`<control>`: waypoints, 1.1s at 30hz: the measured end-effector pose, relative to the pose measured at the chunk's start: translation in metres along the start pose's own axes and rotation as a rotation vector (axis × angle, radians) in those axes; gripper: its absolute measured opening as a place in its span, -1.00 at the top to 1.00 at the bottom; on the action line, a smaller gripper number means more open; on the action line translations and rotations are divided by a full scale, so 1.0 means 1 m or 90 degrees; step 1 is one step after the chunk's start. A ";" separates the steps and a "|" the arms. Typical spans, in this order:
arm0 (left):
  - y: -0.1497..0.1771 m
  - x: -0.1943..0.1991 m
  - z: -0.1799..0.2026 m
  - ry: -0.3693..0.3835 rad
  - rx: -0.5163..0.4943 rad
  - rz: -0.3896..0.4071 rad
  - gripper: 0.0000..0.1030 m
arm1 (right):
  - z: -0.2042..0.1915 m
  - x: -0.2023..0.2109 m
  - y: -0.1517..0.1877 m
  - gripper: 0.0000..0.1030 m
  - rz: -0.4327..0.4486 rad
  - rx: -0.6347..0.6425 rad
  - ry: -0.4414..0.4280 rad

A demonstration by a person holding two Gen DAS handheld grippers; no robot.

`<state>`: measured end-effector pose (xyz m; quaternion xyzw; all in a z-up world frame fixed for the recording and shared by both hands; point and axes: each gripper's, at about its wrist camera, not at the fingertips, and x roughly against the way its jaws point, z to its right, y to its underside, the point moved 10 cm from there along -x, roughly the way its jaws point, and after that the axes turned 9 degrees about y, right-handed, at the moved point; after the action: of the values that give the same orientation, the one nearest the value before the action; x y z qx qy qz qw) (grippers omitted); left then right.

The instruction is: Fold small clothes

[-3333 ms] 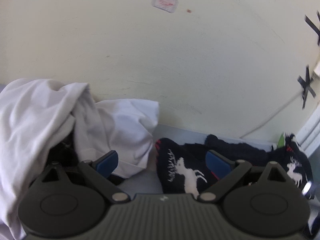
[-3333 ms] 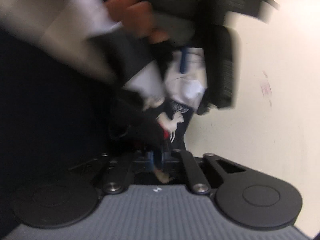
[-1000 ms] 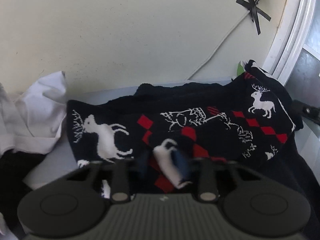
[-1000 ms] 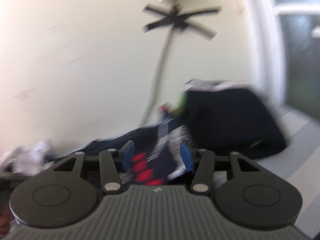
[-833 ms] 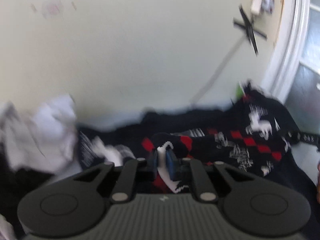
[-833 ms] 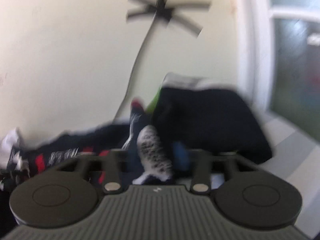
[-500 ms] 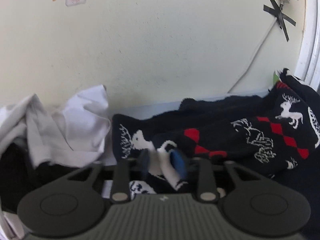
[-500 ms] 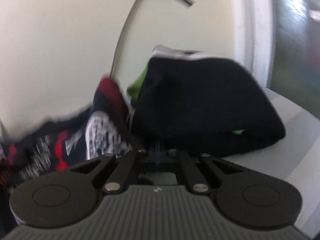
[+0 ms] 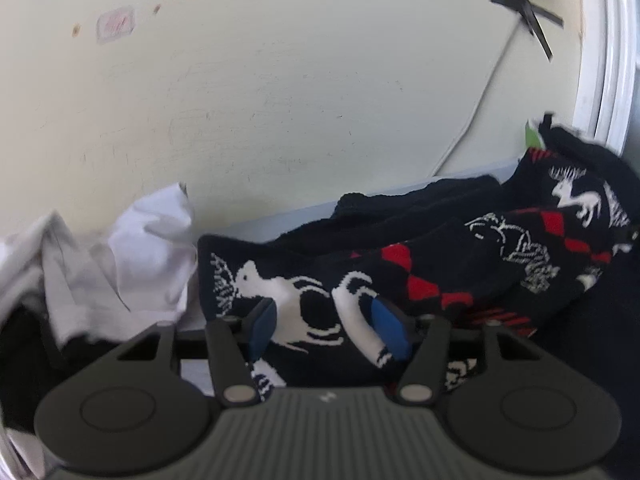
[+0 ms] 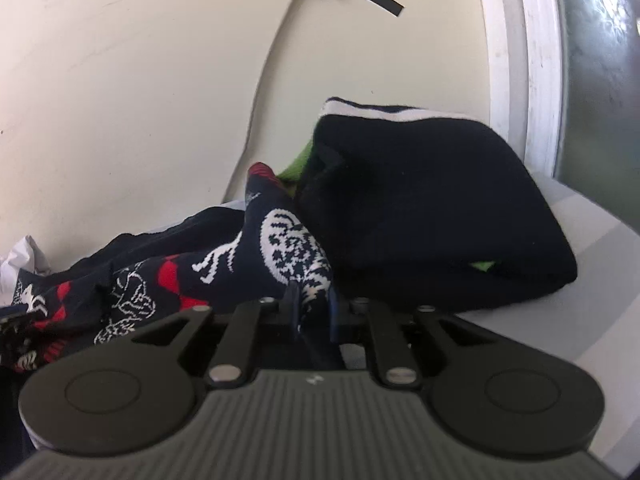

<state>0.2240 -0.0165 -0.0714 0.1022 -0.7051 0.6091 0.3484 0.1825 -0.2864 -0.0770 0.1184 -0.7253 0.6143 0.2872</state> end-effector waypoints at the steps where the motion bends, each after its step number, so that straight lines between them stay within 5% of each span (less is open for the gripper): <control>1: 0.000 0.001 0.001 -0.009 -0.013 0.002 -0.18 | -0.001 0.001 0.001 0.57 0.002 0.010 0.008; 4: -0.001 0.003 -0.004 -0.011 -0.007 -0.004 -0.25 | -0.001 0.010 0.002 0.15 -0.008 0.036 0.001; 9: -0.021 0.036 -0.023 -0.007 0.056 0.032 -0.23 | 0.037 0.066 0.003 0.11 0.000 0.010 -0.027; 14: -0.020 0.082 -0.013 0.071 0.115 0.057 -0.25 | 0.067 0.127 0.044 -0.01 -0.038 0.069 -0.087; 25: 0.136 0.177 0.034 0.144 0.185 -0.110 -0.41 | 0.097 0.182 0.107 0.01 -0.135 0.062 -0.234; 30: 0.169 0.212 0.072 0.173 0.180 -0.137 -0.41 | 0.124 0.215 0.130 0.22 -0.204 0.006 -0.319; 33: 0.181 0.221 0.091 0.142 0.141 -0.149 -0.43 | 0.124 0.227 0.143 0.22 -0.216 -0.029 -0.353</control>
<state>-0.0749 0.0038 -0.0793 0.1530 -0.5739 0.6459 0.4796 -0.1092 -0.3333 -0.0772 0.3939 -0.7593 0.4858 0.1795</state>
